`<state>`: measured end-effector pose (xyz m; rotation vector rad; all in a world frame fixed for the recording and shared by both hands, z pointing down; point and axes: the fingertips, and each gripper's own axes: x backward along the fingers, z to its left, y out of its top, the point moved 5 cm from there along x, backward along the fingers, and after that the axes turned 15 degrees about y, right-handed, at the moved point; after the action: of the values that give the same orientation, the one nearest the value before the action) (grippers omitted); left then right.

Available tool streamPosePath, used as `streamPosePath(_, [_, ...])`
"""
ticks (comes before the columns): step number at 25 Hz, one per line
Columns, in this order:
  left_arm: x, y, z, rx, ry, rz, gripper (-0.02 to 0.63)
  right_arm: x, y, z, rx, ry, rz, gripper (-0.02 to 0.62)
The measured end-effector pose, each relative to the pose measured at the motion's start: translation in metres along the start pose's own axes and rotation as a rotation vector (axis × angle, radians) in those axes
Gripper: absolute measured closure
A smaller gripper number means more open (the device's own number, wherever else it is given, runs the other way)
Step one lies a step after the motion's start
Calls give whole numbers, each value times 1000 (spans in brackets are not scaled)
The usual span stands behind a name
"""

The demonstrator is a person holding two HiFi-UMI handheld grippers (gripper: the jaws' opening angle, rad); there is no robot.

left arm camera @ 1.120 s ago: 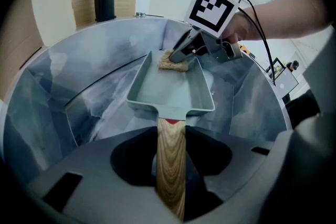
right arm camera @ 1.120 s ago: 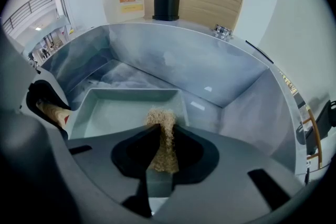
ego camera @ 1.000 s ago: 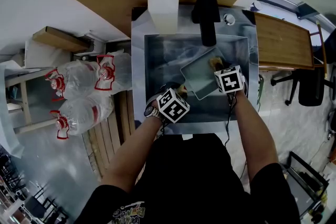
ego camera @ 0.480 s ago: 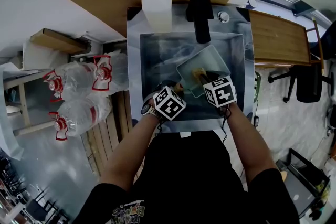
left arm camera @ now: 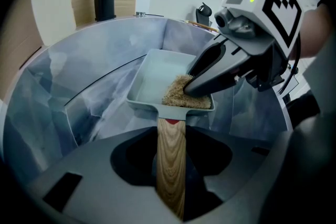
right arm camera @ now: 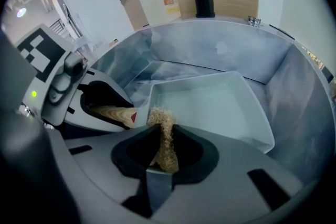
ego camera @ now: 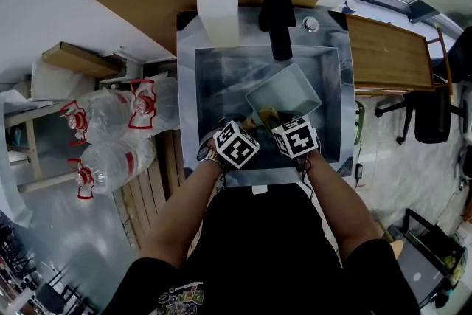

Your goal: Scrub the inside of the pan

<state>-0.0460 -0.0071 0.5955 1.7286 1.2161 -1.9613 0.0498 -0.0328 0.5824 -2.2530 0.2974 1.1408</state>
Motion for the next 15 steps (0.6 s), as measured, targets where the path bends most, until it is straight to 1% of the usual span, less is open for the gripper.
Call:
streamPosePath(4, [1,1,0,1,0,-6,434,-2,1,-6,66,-57,26,514])
streamPosePath(6, [1,1,0,0,0,-5,434,-2,2,-12,83,-82,30,514])
streamPosePath(9, [0,0,0,0,-1,-4,434,3,1,-24,71,-109,27,514])
streamPosePath(12, [0,1,0,-1,1,-4,434,9,2,-38,60,-137,3,514])
streamPosePath(15, [0,0,0,0,-1,-4,434,17,3,-50,55,-178,8,514])
